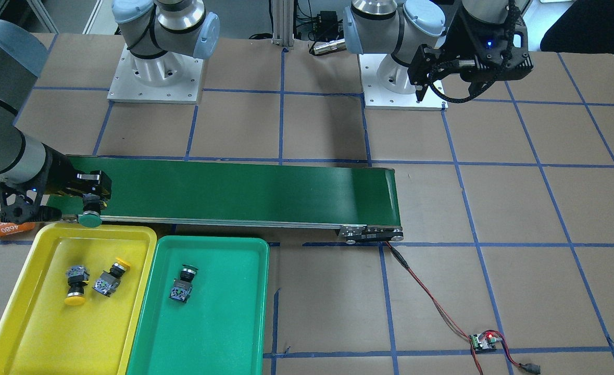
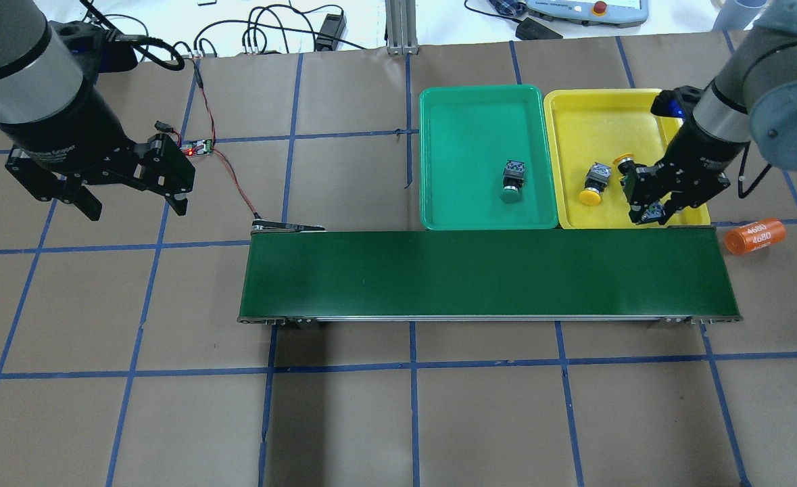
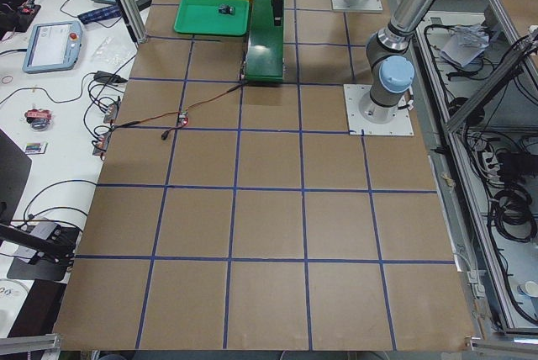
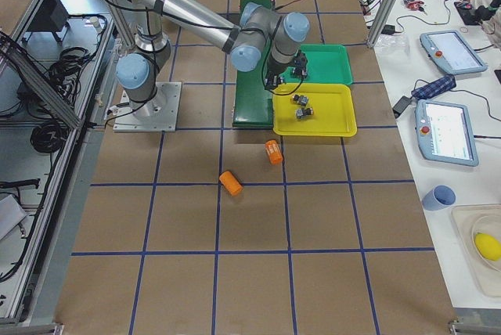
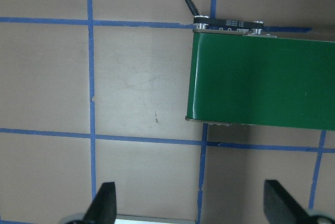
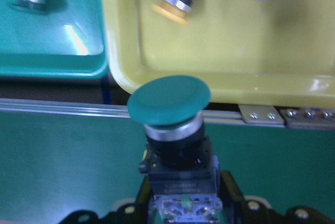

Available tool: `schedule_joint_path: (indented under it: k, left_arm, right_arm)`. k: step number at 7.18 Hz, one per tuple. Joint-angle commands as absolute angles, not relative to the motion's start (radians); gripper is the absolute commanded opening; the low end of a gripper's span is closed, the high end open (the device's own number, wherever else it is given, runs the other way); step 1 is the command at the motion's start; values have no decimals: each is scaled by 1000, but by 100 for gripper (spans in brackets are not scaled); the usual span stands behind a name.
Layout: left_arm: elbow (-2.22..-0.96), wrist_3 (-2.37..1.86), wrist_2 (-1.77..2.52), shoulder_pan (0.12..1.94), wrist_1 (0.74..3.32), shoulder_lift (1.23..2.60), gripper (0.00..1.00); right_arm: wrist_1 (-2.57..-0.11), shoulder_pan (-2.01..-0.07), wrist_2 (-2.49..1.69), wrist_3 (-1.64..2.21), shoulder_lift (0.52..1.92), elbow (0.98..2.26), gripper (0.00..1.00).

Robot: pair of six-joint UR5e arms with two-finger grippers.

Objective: Sort buttons by color to trays
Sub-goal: 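Lift the green button and carry it over the green tray with the right gripper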

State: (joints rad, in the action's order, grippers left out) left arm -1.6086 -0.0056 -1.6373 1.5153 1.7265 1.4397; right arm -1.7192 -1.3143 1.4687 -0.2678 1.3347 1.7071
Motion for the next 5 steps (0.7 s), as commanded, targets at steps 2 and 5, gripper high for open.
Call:
schedule_joint_path:
  k: [2,5]
  left_arm:
    - [-1608,-5,-1638,1514,1727,1439,100]
    - [-1608,-5,-1637,1513,1721,1440,100]
  right_arm:
    - [-1721,-1576,1384,63,1096,1386,0]
    - [-1923,-1609,1367,250,956,1387,34]
